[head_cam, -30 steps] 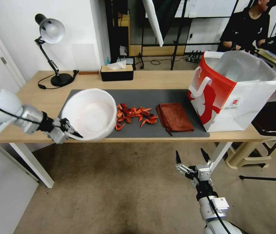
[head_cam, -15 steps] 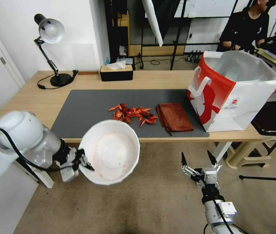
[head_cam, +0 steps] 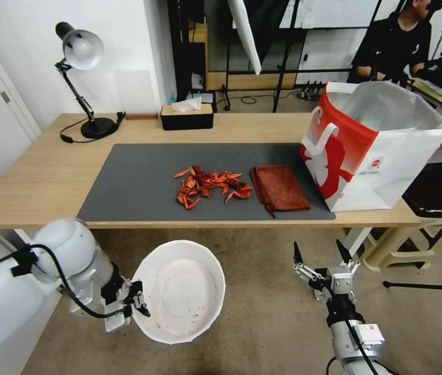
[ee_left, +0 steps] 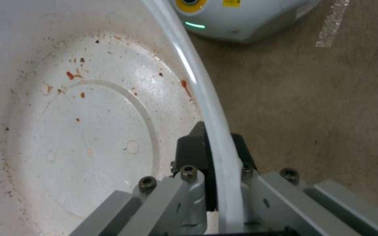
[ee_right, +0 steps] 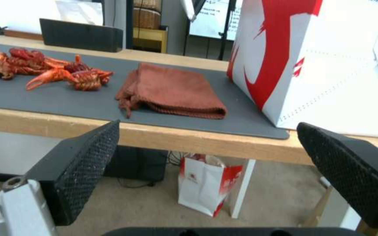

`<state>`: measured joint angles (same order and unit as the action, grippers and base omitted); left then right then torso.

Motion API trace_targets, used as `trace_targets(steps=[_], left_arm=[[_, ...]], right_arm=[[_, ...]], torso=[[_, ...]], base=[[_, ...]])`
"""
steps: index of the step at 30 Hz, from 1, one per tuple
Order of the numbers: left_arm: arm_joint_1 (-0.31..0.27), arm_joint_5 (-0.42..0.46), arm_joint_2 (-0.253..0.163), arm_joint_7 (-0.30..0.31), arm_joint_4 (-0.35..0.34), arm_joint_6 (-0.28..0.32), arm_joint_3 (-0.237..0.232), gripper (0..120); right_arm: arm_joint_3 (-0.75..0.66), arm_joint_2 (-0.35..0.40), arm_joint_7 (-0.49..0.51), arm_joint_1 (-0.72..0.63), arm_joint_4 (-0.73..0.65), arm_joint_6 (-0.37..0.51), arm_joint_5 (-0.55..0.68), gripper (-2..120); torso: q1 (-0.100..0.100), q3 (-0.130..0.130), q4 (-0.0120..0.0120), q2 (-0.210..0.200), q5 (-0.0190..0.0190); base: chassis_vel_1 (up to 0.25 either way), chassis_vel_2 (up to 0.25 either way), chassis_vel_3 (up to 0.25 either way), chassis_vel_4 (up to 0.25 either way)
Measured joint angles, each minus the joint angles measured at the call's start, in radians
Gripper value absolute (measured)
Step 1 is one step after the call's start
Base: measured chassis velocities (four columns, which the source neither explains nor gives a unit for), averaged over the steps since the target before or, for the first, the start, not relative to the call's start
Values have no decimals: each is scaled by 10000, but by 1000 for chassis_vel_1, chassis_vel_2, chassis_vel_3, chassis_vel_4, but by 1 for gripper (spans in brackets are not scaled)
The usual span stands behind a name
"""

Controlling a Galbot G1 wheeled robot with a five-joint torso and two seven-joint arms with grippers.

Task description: Sweep shrimp from table into container with towel, then put container into takeout bag.

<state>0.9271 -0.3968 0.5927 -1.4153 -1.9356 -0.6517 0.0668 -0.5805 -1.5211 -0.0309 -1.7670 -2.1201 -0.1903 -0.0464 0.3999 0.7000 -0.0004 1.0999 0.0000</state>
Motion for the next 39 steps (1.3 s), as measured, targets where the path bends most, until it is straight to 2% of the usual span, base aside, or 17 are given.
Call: trace_targets(steps=[1,2,8,12,17,23,26,28,30,35,39], left_arm=[[-67,-264,249,-6,364,-39,-108,0],[-67,-264,249,-6,364,-39,-108,0],[-313,-931,879,89,1598,-115,-484,0],[-481,-1232,1157,249,1902,-126,-580,0],[-849,-1450,1416,368,2076,-104,-852,0],[-1162,-1500,1506,420,2240,-87,-1103,0],[-1420,-1532,1587,448,2406,-79,-1301,0],[-1798,-1540,1717,496,2640,-78,-1530,0],[-1829,-1542,1727,501,2656,-78,-1550,0],[-2352,-1561,1885,594,2892,-78,-1921,0],[-2418,-1565,1900,605,2913,-77,-1972,0]], right_arm=[[4,40,0,0,-48,23,20,100],[4,40,0,0,-48,23,20,100],[35,207,-1,35,-160,103,110,100],[64,298,-17,40,-165,112,154,100],[77,316,-23,32,-164,112,164,100],[117,330,-27,84,-168,136,164,100],[143,339,-35,126,-179,161,165,100],[156,344,-37,165,-184,184,170,100],[157,344,-37,168,-184,185,171,100],[166,343,-40,205,-184,203,172,100],[166,342,-40,214,-184,207,172,100]], torso=[[2,1,3,0,2],[2,1,3,0,2],[2,0,5,0,0],[1,0,6,0,1],[2,1,3,0,0],[1,0,4,0,0],[1,1,6,0,1],[2,1,3,0,1],[2,1,3,0,1],[2,1,4,0,0],[2,1,3,0,0]], base=[[0,0,0,0],[0,0,0,0],[0,0,0,0],[0,0,0,0],[0,0,0,0],[0,0,0,0],[0,0,0,0],[0,0,0,0],[0,0,0,0],[0,0,0,0],[0,0,0,0]])
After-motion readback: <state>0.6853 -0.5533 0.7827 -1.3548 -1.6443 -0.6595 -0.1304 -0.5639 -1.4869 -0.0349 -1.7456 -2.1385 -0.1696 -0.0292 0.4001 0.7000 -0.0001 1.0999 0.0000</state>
